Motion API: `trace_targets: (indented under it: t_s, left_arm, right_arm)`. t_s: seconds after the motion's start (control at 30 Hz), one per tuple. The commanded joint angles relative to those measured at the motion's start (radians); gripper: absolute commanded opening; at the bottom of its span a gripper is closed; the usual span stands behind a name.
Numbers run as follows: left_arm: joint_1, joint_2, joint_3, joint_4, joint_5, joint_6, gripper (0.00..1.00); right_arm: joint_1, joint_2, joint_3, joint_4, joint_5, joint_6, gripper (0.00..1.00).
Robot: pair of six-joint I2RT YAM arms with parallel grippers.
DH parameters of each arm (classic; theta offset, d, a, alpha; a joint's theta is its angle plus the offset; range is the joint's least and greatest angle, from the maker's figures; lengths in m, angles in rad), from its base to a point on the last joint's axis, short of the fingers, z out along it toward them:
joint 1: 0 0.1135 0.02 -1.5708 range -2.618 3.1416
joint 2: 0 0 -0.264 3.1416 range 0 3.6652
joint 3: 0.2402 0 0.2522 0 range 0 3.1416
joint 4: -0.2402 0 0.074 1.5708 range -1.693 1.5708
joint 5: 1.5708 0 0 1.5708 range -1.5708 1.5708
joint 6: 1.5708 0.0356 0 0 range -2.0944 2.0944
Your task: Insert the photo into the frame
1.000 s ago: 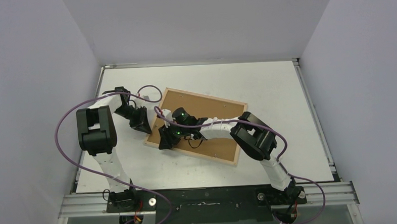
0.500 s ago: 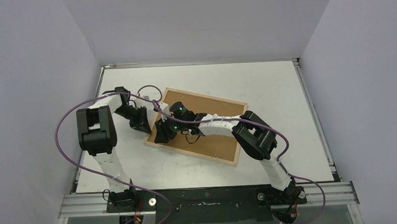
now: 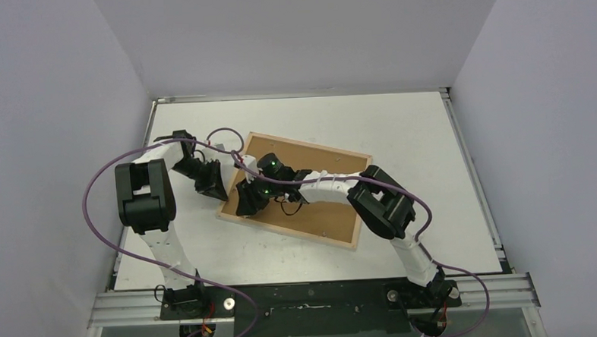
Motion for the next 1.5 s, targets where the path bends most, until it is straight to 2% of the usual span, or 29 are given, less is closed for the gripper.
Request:
trace_targets:
  t_s: [0.0,0.37,0.93,1.2,1.47]
  left_arm:
    - [-0.002,0.003,0.038,0.009,0.001,0.011,0.01]
    - [-0.002,0.006,0.04,0.012,-0.003,0.009,0.0]
    - [-0.003,0.009,0.051,0.027,-0.011,0.001,0.0]
    - [-0.002,0.008,0.05,0.031,-0.006,-0.002,0.0]
    - [-0.004,0.005,0.056,0.024,0.003,-0.003,0.0]
  right_arm:
    - [0.013,0.037,0.007,-0.016,-0.021,-0.03,0.39]
    - [0.03,0.052,0.016,-0.078,-0.027,-0.058,0.39]
    - [0.038,-0.025,-0.039,-0.176,-0.011,-0.111,0.38]
    - [0.04,-0.019,0.007,-0.237,-0.077,-0.16,0.37]
    - [0.007,-0.061,0.074,-0.141,-0.068,-0.068,0.39]
